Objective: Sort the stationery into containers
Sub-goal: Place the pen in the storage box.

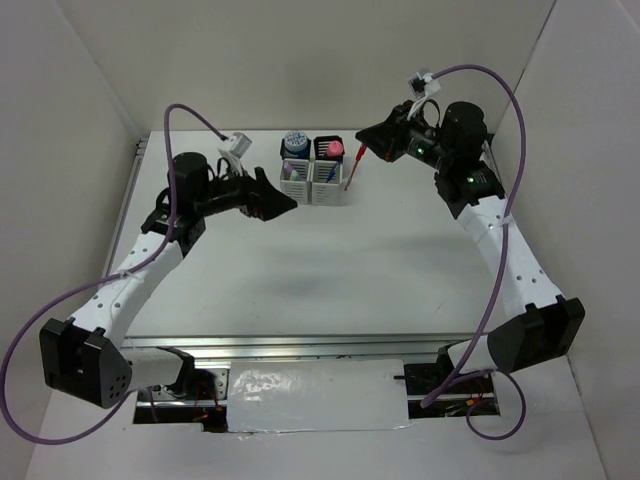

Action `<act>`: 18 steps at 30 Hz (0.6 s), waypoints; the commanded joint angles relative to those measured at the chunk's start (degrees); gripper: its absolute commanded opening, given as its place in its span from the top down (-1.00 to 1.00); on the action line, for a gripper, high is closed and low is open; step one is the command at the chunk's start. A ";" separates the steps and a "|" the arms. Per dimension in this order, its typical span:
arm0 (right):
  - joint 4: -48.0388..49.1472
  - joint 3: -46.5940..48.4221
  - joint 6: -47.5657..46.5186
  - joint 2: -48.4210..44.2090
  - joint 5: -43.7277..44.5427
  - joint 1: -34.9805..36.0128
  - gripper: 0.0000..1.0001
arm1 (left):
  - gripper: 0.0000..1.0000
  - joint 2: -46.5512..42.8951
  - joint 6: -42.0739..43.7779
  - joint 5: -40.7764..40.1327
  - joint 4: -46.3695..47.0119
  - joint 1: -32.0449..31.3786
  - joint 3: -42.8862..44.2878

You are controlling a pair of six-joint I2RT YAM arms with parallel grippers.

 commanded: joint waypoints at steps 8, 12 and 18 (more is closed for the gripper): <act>12.76 2.91 -6.04 13.89 22.09 4.46 1.00 | -0.99 7.27 -6.03 -12.52 -16.01 10.48 9.54; 17.15 3.53 -8.50 19.16 28.59 6.74 1.00 | -0.99 7.79 -6.65 -11.39 -13.64 12.41 7.16; 21.99 7.04 -6.75 26.28 37.46 7.10 1.00 | -0.99 7.18 -7.27 -9.10 -9.60 14.26 3.21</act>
